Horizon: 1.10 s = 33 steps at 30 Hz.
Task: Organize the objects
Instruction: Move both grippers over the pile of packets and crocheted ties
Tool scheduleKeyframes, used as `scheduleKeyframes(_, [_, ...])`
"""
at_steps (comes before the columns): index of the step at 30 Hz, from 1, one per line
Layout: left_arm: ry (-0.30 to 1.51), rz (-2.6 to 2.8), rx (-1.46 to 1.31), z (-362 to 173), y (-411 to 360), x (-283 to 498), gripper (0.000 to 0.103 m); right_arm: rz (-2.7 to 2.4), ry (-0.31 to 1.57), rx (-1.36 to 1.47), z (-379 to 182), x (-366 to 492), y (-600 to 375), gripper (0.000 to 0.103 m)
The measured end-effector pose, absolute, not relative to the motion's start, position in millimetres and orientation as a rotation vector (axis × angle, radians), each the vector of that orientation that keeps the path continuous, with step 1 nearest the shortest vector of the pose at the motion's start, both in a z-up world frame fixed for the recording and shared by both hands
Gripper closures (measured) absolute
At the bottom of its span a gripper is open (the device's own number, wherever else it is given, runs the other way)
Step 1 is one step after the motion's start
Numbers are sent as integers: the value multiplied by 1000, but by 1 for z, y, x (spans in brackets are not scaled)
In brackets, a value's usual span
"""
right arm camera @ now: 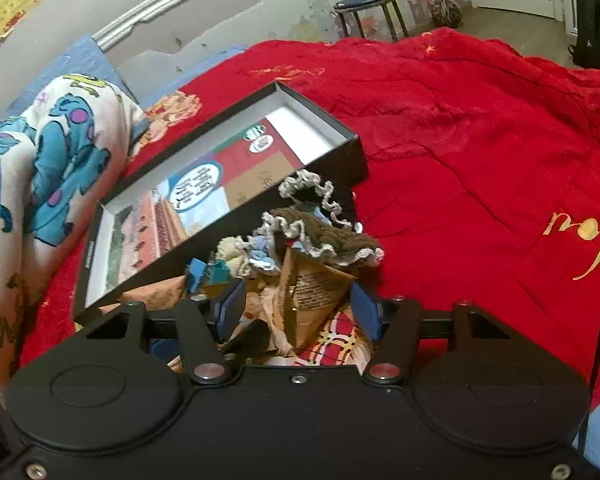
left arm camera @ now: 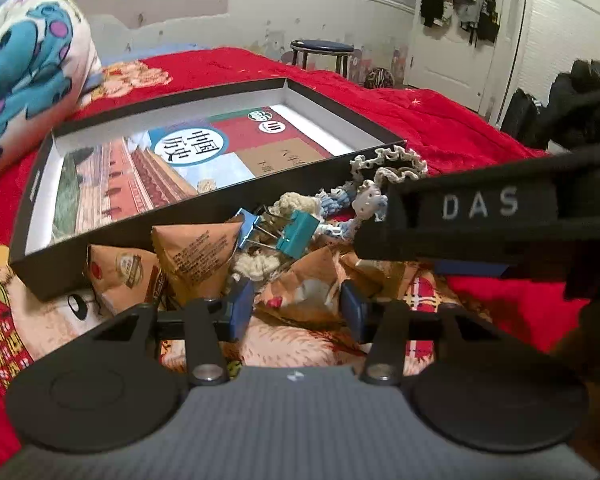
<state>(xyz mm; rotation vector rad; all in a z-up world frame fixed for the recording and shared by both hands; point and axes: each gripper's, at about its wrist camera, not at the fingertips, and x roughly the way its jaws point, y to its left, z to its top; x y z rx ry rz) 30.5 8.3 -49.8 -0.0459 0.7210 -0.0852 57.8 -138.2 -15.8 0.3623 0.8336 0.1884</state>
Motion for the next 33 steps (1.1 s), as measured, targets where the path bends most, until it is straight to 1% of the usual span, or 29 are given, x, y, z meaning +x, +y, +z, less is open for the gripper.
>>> scheduleKeyframes(4, [728,-82,-28,-48,6,28,51,164,851,372,-21,60,-141,52])
scheduleKeyframes(8, [738,-89,-19,-48,4,27,52,161,851,384,-22,60,-141,54])
scheduleKeyframes(10, [741,-96,-22,-47,5,28,52,168,861,386,-23,61,-139,58])
scheduleKeyframes(18, [730,-80,75,-49,-8,25,50,145,864,420,-24,61,-143,60])
scheduleKeyframes(22, [732,-99,-2,-50,3,26,51,126,846,402,-24,62,-142,58])
scheduleKeyframes(28, [724,-88,8,-49,0,24,51,138,873,386,-29,66,-137,58])
scheduleKeyframes(32, [727,-92,1,-47,1,23,52,131,874,353,-29,65,-133,62])
scheduleKeyframes(33, [725,-92,-1,-47,2,23,53,127,871,338,-28,65,-132,64])
